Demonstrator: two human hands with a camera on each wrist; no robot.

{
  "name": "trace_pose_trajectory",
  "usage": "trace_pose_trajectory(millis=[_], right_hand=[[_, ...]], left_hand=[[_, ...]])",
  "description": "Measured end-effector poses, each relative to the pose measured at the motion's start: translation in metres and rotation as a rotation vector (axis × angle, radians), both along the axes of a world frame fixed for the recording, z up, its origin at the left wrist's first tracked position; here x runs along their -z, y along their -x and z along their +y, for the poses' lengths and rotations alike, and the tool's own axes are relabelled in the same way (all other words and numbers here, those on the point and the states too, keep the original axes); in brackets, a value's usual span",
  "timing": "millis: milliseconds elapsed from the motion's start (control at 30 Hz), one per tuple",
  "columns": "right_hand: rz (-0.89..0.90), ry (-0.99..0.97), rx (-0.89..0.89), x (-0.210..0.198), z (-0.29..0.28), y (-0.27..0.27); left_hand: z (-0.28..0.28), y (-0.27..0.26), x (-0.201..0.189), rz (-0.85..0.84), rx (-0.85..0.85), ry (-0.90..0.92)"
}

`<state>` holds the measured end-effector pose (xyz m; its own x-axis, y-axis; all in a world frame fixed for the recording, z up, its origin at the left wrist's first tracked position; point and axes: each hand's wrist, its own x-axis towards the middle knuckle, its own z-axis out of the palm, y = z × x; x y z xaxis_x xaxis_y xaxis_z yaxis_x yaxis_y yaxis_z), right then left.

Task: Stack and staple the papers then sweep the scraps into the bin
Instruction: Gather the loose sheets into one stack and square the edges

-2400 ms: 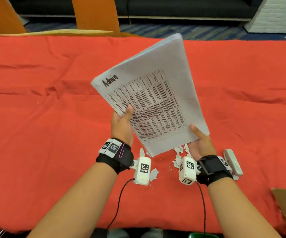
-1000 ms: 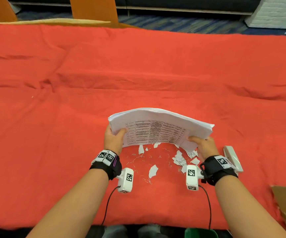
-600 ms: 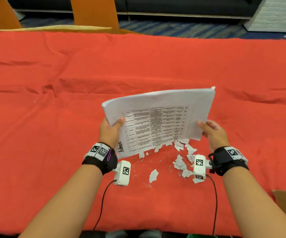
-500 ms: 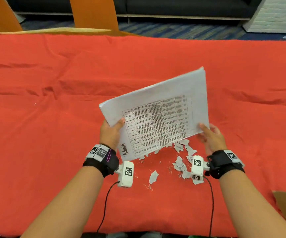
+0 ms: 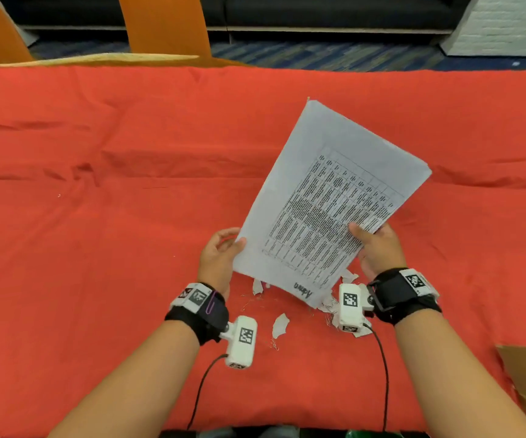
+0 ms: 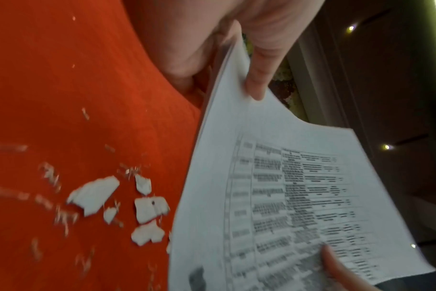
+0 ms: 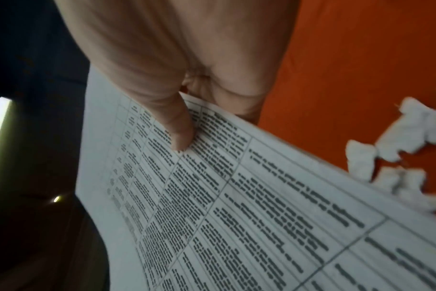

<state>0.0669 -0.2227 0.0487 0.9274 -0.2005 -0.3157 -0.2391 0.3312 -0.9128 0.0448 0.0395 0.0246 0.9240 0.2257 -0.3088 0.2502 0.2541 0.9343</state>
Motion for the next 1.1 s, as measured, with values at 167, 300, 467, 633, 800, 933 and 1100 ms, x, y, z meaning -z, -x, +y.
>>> trace_pose_trajectory(millis=[167, 300, 467, 633, 800, 933, 1100], right_hand=[[-0.138, 0.261, -0.115, -0.019, 0.006, -0.001], [-0.224, 0.351, -0.130, -0.026, 0.019, 0.002], [-0.218, 0.299, -0.150, -0.013, 0.023, 0.015], [-0.114, 0.267, -0.171, 0.010, 0.037, 0.023], [-0.098, 0.293, -0.131, 0.008, 0.048, 0.020], [-0.128, 0.360, -0.112, 0.007, 0.046, 0.020], [-0.078, 0.352, -0.092, 0.013, 0.048, 0.025]], left_hand=[[-0.006, -0.026, -0.028, -0.115, 0.243, -0.343], [-0.013, -0.037, -0.042, -0.233, 0.132, -0.381], [-0.014, -0.016, -0.026, -0.256, 0.065, -0.318], [-0.019, -0.002, 0.003, -0.115, 0.039, -0.285], [-0.029, -0.001, -0.003, -0.128, -0.015, -0.386], [-0.026, -0.003, 0.001, -0.195, -0.039, -0.434], [-0.032, 0.003, 0.003, -0.192, 0.017, -0.425]])
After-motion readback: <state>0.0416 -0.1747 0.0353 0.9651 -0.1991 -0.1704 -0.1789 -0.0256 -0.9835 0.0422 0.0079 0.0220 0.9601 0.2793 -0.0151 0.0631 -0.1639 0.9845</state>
